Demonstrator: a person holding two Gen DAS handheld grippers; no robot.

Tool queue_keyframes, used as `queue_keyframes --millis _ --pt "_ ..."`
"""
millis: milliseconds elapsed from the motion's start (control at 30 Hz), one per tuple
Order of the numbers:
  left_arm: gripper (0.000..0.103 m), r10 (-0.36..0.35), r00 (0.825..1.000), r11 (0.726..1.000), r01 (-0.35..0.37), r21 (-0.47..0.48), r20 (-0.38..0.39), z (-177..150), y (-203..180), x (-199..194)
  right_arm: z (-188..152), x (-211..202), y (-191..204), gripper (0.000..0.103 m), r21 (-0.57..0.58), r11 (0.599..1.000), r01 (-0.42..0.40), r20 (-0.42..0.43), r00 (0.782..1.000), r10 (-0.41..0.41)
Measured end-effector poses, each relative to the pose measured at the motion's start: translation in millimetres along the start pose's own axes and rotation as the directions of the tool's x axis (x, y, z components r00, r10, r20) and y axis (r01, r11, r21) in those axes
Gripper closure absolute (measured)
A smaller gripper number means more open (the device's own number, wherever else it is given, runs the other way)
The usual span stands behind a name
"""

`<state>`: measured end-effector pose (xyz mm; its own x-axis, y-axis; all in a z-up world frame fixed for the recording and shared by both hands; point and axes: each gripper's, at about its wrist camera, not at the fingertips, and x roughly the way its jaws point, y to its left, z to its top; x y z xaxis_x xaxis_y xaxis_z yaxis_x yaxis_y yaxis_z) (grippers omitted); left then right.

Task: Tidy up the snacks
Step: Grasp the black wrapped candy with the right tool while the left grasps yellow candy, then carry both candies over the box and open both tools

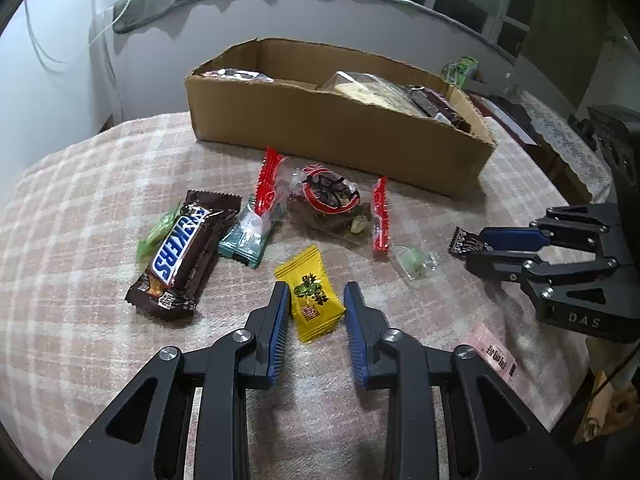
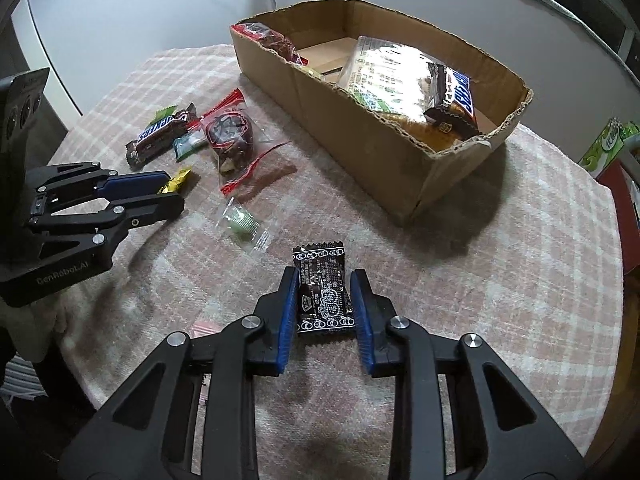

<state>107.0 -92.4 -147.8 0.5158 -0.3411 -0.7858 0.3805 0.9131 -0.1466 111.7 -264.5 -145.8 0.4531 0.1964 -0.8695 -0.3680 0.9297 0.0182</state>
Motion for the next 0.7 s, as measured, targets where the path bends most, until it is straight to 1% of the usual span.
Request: queue_keyframes --millis 133,200,333,533,700 --pt "0.075 0.009 1.000 1.000 -0.010 0.018 0.011 -1.0 -3.5 1.0 0.6 0.0 0.6 0.075 0.004 1.000 -0.005 0.003 1.000 0.005" --pt "0.078 0.010 1.000 1.000 -0.010 0.019 0.017 -1.2 -3.8 0.5 -0.3 -0.2 0.7 0.075 0.001 1.000 -0.004 0.003 1.000 0.004" --pt "0.080 -0.026 0.999 0.999 0.026 -0.034 0.026 -3.5 2.8 -3.5 -0.6 -2.2 -0.5 0.075 0.007 1.000 -0.006 0.011 1.000 0.006" --pt "0.080 -0.050 0.997 0.997 0.053 -0.057 0.052 -3.7 8.0 -17.8 -0.5 -11.9 -1.1 0.075 0.016 1.000 -0.014 0.029 0.999 0.013" --pt "0.080 -0.057 0.995 0.996 0.062 -0.057 0.087 4.2 9.7 -31.0 1.9 -23.4 -1.2 0.075 0.024 0.999 -0.025 0.050 0.998 0.024"
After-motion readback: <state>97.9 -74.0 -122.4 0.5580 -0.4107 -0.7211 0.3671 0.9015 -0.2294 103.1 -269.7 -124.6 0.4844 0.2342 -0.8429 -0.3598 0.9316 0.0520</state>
